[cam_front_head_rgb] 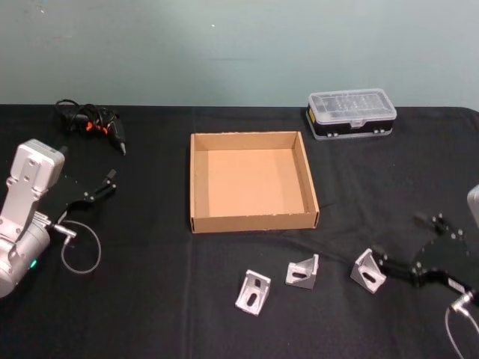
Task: Use one hand to pick up the angle iron from the table and place it into the box.
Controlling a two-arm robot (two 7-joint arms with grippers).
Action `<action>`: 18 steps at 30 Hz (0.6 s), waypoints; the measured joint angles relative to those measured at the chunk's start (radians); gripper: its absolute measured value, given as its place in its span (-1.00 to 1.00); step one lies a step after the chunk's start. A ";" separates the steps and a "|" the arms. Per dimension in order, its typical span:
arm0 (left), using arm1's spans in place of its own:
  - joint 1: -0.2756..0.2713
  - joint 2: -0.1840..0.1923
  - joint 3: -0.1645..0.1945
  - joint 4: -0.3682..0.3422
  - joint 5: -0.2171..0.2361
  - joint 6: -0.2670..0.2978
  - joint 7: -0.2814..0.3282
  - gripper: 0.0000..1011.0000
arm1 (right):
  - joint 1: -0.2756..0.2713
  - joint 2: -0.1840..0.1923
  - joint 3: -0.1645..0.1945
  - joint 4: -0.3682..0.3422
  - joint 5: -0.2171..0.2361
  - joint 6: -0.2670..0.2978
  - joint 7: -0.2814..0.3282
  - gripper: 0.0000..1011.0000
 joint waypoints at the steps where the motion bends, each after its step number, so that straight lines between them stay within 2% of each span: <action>1: 0.000 0.000 0.000 0.000 0.000 0.000 0.000 0.98 | -0.009 0.003 0.003 -0.005 0.001 0.002 0.002 0.98; 5: 0.000 0.000 0.000 0.000 0.000 0.000 0.000 0.98 | -0.043 0.013 0.011 -0.024 -0.006 0.023 0.011 0.98; 10: 0.000 0.000 0.000 0.000 0.000 0.000 0.000 0.98 | -0.043 0.004 0.001 -0.025 -0.019 0.047 0.014 0.98; 15: 0.000 0.000 0.000 0.000 0.000 0.000 0.000 0.98 | -0.007 -0.032 -0.022 -0.012 -0.025 0.111 0.025 0.98; 18: 0.000 0.000 0.000 0.000 0.000 0.000 0.000 0.98 | 0.009 -0.045 -0.033 -0.007 -0.033 0.130 0.030 0.98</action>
